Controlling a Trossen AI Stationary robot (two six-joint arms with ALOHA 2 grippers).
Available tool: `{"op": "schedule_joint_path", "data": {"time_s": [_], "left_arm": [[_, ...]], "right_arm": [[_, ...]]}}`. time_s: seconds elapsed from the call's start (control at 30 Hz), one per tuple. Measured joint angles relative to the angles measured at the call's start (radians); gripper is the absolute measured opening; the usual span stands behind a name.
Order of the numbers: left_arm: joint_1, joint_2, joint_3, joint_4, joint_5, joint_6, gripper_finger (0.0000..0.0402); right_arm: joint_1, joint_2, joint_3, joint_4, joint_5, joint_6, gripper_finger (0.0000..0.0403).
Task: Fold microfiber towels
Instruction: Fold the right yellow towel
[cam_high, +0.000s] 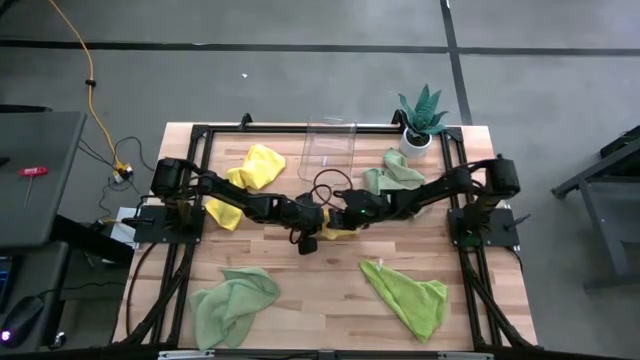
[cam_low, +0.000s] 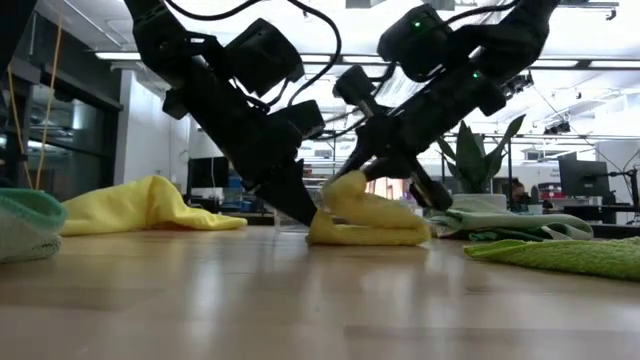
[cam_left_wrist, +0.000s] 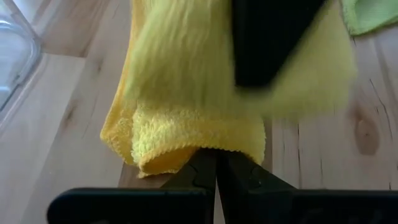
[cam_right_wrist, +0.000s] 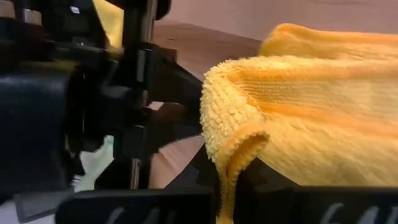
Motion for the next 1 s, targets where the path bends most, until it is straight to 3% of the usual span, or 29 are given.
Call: {"op": "schedule_joint_path", "data": {"time_s": [0.27,0.8,1.0], "left_arm": [[0.0,0.0,-0.006,-0.011,0.003,-0.016,0.0],[0.001,0.0,-0.005,-0.004,0.003,-0.016,0.0],[0.004,-0.019,-0.005,-0.046,0.002,-0.009,0.0]], "right_arm": [[0.0,0.02,0.024,-0.039,0.034,0.012,0.0018],[0.0,0.006,0.025,-0.009,0.025,0.005,0.0208],[-0.015,0.001,0.024,0.002,-0.036,-0.06,0.0235]]}}
